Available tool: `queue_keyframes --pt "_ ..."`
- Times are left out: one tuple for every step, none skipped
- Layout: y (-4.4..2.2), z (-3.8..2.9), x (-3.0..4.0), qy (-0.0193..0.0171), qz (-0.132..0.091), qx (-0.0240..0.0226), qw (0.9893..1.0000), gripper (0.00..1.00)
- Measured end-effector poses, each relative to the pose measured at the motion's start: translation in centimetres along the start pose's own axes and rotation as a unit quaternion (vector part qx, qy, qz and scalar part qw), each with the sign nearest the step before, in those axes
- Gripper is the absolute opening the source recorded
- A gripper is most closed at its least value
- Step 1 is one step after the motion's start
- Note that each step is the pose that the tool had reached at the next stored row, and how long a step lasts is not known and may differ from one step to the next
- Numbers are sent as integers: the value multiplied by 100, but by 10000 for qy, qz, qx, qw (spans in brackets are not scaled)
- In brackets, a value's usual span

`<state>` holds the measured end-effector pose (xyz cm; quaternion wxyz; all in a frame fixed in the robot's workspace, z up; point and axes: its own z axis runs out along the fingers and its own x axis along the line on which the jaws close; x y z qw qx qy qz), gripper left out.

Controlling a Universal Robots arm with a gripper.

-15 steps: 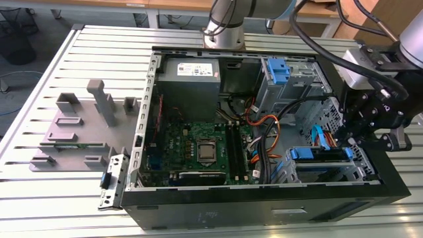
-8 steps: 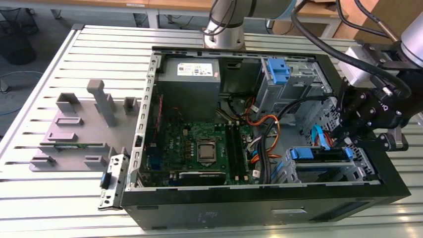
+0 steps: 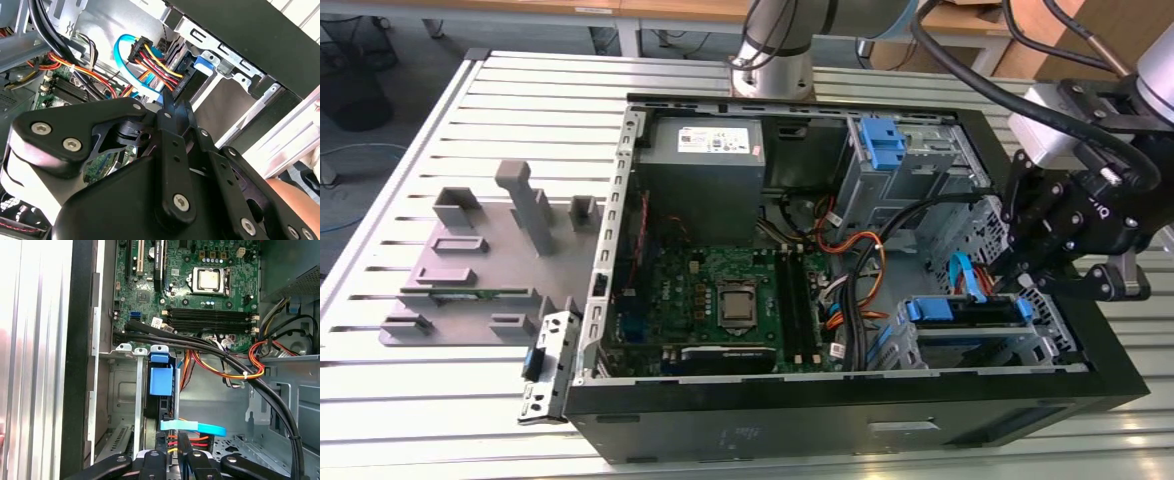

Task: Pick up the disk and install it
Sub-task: 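Insert the second disk wire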

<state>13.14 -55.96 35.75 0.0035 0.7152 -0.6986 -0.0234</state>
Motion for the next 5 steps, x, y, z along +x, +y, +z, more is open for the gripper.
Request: queue_keyframes --pt "0 0 0 0 0 0 10000 24" --pt "0 -2 0 1 0 0 10000 24" --pt "0 -2 0 1 0 0 10000 24" --pt "0 -3 0 1 0 0 10000 24" --pt "0 -3 0 1 0 0 10000 24"
